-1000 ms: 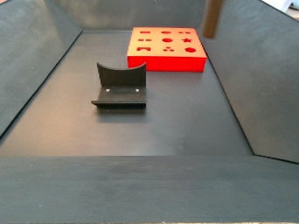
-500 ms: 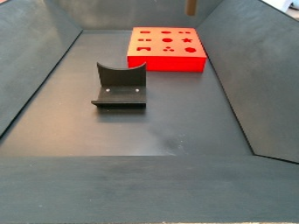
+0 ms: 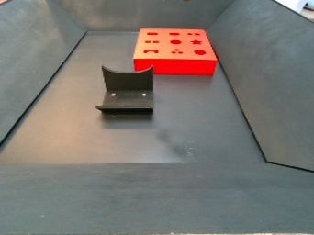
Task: Pick up the oval object. Move up. Move to above the board. Insert the oval object.
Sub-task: Move to above the board, then insert the oval object.
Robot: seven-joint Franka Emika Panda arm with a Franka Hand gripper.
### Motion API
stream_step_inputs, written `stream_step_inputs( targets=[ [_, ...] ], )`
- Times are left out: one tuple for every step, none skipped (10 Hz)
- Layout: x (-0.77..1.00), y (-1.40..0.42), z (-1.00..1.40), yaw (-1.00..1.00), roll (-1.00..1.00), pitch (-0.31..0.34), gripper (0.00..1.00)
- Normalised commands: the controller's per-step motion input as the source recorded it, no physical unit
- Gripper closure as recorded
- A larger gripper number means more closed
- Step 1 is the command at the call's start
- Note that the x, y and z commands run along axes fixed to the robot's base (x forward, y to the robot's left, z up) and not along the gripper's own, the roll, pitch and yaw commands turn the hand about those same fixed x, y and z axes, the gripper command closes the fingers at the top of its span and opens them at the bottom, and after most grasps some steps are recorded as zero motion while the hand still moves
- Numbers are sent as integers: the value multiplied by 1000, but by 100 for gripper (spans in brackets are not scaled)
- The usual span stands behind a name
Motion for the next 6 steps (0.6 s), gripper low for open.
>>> stream_step_inputs(
  targets=[
    [347, -923, 120, 8, 22, 136, 100],
    [256, -589, 81, 8, 48, 134, 100],
    [189, -362, 49, 9, 66, 129, 100],
    [136, -218, 41, 10, 69, 114, 100],
    [0, -26, -23, -140, 0, 0, 100],
    [0, 0, -126, -1000, 26, -6, 100]
  ],
)
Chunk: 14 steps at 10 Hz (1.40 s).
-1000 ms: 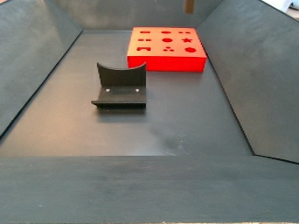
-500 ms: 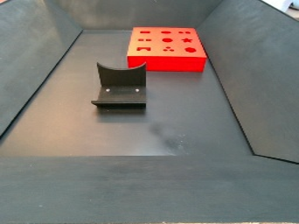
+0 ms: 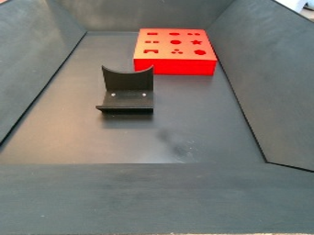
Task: Pick up the oval object. Move up. Move to above the board. Insert the oval object.
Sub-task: Insert the oval object.
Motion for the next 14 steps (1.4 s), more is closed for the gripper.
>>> stream_step_inputs(
  targets=[
    [0, 0, -140, -1000, 3, 0, 100],
    [0, 0, -151, -1000, 0, 0, 100],
    [0, 0, -157, -1000, 0, 0, 100],
    [0, 0, -169, -1000, 0, 0, 100],
    [0, 0, -186, -1000, 0, 0, 100],
    [0, 0, -209, -1000, 0, 0, 100],
    [0, 0, -183, -1000, 0, -1, 100],
    [0, 0, -191, -1000, 0, 0, 100],
    [0, 0, -200, -1000, 0, -7, 100],
    [0, 0, -200, -1000, 0, -4, 100],
    [0, 0, -200, -1000, 0, -3, 100],
    [0, 0, -206, -1000, 0, 0, 100],
    [0, 0, -217, -1000, 0, 0, 100],
    [0, 0, -220, -1000, 0, 0, 100]
  ],
)
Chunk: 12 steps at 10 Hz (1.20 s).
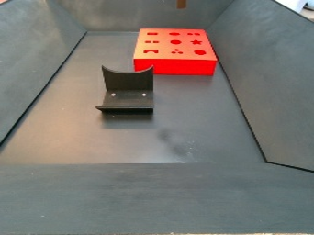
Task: Pick up the oval object. Move up. Move to above the board. Insert the oval object.
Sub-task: Insert the oval object.
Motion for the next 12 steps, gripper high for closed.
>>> stream_step_inputs(
  targets=[
    [0, -23, -251, -1000, 0, 0, 100],
    [0, -129, -280, -983, 0, 0, 100],
    [0, -311, -251, -846, 0, 0, 100],
    [0, -526, -326, -629, 0, -44, 100],
    [160, -597, -346, -446, 0, -47, 100],
    [440, -449, -331, -374, -46, 0, 100],
    [257, -211, -331, -694, -41, 0, 100],
    [0, -17, -380, -1000, -23, -4, 100],
    [0, -14, -389, -1000, -23, -4, 100],
    [0, -17, -383, -1000, -24, 0, 100],
    [0, -60, -286, -977, -51, 0, 100],
    [369, -146, -54, -291, -11, 0, 100]
  ],
)
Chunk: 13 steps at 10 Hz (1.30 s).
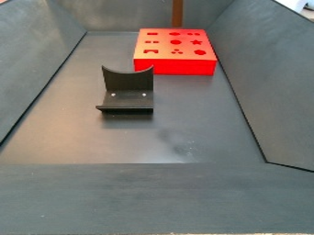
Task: Pick up the oval object. Move up. Move to above the board. Insert the oval object.
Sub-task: Insert the oval object.
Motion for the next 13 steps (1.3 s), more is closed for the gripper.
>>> stream_step_inputs(
  targets=[
    [211, -229, -57, 0, 0, 0, 100],
    [774, -106, -189, 183, 0, 77, 100],
    [671, -89, -177, 120, 0, 104, 100],
    [94, 0, 0, 0, 0, 4, 100],
    [-34, 0, -46, 0, 0, 0, 100],
    [-111, 0, -140, 0, 0, 0, 100],
    [-37, 0, -103, 0, -29, -30, 100],
    [-66, 0, -237, 6, 0, -19, 100],
    [0, 0, -69, 0, -46, -44, 100],
    [0, 0, 0, 0, -7, 0, 100],
    [0, -6, -86, 0, 0, 0, 100],
    [0, -9, -186, 0, 0, 0, 100],
    [-17, -46, -237, 0, 0, 0, 100]
  ],
)
